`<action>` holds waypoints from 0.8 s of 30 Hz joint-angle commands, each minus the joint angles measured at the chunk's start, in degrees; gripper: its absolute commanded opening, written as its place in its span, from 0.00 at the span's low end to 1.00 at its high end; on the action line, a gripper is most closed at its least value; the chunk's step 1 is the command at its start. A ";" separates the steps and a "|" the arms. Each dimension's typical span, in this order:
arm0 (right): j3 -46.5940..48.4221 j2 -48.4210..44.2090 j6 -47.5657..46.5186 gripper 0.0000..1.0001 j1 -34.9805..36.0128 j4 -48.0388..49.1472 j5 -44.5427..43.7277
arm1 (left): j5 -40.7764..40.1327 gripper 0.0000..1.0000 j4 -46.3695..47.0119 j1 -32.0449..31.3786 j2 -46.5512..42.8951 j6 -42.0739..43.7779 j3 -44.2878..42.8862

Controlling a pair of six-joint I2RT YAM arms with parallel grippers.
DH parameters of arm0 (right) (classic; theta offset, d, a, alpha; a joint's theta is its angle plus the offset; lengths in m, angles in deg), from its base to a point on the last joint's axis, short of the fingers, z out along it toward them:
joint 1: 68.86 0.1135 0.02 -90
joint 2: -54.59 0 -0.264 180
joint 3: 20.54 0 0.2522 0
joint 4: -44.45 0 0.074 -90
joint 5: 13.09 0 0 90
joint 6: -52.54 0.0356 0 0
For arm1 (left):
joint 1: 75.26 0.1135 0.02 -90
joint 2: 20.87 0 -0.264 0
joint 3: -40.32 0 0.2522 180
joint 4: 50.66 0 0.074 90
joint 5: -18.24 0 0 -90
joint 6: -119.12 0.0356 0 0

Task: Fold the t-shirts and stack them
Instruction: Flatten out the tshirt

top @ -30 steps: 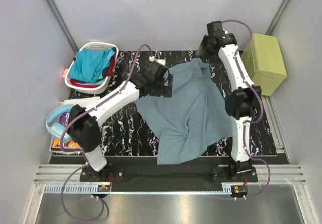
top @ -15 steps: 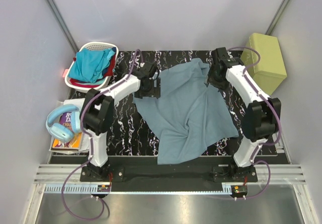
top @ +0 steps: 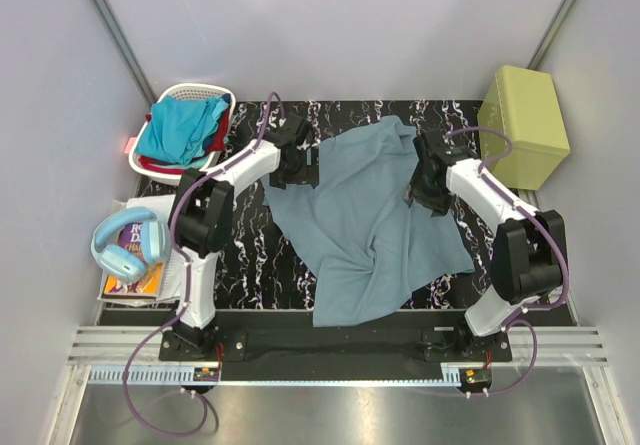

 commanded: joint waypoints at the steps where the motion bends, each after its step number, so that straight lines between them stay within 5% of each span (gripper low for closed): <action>1: -4.04 -0.55 3.14 0.66 2.57 2.54 0.50 | 2.82 0.86 0.17 1.12 2.51 1.02 -2.76; 24: -5.27 12.02 10.26 0.64 2.05 4.91 -2.14 | 3.44 0.70 0.35 2.27 1.37 0.58 2.51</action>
